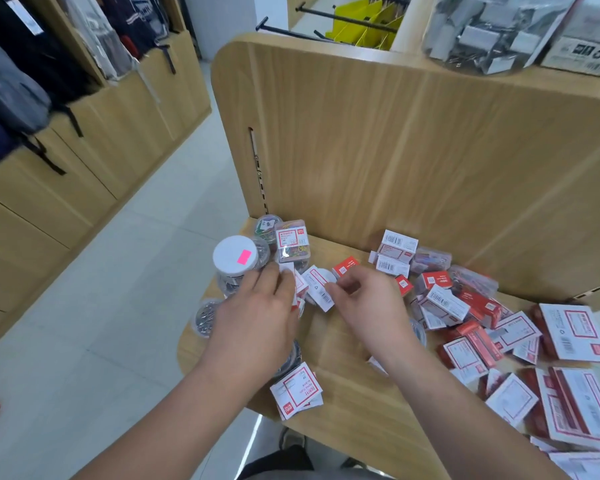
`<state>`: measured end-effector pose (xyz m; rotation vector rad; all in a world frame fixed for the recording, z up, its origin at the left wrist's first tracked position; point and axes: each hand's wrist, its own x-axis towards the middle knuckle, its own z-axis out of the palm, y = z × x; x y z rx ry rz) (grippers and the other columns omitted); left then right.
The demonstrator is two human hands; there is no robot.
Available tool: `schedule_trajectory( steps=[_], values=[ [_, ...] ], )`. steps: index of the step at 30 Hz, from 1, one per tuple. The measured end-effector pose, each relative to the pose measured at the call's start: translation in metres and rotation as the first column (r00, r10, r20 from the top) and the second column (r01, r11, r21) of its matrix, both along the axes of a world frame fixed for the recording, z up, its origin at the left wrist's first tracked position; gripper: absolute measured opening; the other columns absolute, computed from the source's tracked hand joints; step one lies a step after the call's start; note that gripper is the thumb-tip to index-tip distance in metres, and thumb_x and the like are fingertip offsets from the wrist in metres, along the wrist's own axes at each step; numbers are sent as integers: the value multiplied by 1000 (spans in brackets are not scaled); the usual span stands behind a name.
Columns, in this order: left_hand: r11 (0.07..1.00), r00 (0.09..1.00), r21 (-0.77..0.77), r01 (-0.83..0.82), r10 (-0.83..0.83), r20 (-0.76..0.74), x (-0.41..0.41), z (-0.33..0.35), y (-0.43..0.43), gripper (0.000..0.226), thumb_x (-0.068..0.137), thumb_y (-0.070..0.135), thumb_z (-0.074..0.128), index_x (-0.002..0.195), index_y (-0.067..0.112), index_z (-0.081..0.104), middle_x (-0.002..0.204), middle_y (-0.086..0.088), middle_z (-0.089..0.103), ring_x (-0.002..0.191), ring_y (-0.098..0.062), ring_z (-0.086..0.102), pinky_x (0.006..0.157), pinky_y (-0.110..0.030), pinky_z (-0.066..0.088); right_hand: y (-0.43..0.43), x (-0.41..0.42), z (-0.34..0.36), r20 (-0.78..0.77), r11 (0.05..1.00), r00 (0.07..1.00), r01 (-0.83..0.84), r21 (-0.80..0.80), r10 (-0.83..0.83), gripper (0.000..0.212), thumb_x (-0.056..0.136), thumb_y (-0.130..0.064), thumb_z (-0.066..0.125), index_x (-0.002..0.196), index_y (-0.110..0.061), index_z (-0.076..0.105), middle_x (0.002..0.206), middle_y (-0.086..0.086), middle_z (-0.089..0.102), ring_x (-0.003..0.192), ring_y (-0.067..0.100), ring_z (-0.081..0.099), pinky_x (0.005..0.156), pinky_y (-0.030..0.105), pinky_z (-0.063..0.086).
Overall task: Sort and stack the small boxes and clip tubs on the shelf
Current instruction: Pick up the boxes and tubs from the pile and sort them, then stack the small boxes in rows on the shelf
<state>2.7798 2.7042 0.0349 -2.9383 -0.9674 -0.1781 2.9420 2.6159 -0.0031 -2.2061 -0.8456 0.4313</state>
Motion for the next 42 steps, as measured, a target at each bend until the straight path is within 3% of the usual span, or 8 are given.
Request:
schedule_trajectory(
  steps=[6, 12, 18, 21, 24, 27, 35, 42],
  values=[
    [1000, 997, -20, -8, 10, 81, -4, 2, -3, 35, 84, 47, 68, 104, 18, 69, 124, -1, 65, 106, -22, 60, 50, -34, 50, -4, 13, 9, 178, 999, 983, -50, 16, 47, 6, 91, -28, 66, 93, -24, 71, 94, -8, 64, 87, 16, 63, 74, 36, 52],
    [985, 937, -104, 138, -96, 335, -16, 2, -6, 17, 90, 32, 70, 102, 20, 74, 116, 2, 67, 100, -23, 64, 52, -37, 53, 14, 31, 26, 253, 871, 880, -283, -401, 403, 45, 88, -14, 56, 131, -27, 58, 128, -5, 56, 111, 26, 62, 77, 43, 56],
    [964, 886, -185, 189, -86, 456, -32, -1, -8, 15, 92, 25, 65, 100, 20, 76, 112, 5, 68, 96, -20, 65, 64, -36, 54, 15, 33, 34, 342, 867, 857, -209, -453, 385, 18, 92, -31, 61, 108, -25, 64, 104, -3, 59, 97, 27, 65, 70, 38, 54],
    [941, 843, -282, 189, -8, 538, -37, 2, -12, 17, 90, 24, 68, 105, 21, 77, 115, 9, 67, 96, -13, 67, 73, -34, 55, -8, 26, 56, 399, 947, 883, -134, -290, 248, 16, 89, -39, 56, 95, -26, 63, 88, -5, 62, 82, 24, 64, 62, 35, 52],
    [895, 782, -388, 222, 74, 619, -38, 7, -22, 20, 89, 21, 73, 109, 20, 76, 116, 15, 66, 91, -4, 67, 75, -25, 53, -36, 11, 83, 29, 996, 996, -87, 36, 86, 13, 92, -30, 64, 96, -19, 70, 70, -1, 71, 68, 24, 65, 60, 37, 55],
    [813, 749, -523, 256, 175, 639, -37, 11, -37, 36, 85, 22, 79, 120, 26, 72, 116, 16, 65, 86, -10, 67, 67, -9, 41, -55, -9, 100, -505, 975, 856, 9, 224, 108, 17, 98, -18, 65, 112, -15, 73, 81, 7, 78, 70, 21, 70, 61, 30, 57],
    [758, 699, -577, 304, 234, 676, -48, 19, -60, 52, 79, 16, 87, 123, 37, 69, 114, 20, 67, 80, -15, 65, 63, -8, 42, -68, -42, 91, -613, 956, 762, -27, 293, 209, 23, 101, -7, 58, 118, -12, 72, 92, 15, 77, 75, 26, 70, 69, 33, 61],
    [830, 829, -544, 120, 218, 515, -77, 1, -50, 40, 85, 17, 80, 121, 33, 70, 101, 20, 64, 79, -2, 63, 72, -11, 44, -71, -48, 70, -554, 970, 831, 90, 228, 53, 17, 96, -10, 66, 110, -20, 72, 85, 9, 78, 75, 25, 72, 74, 42, 63]
  ],
)
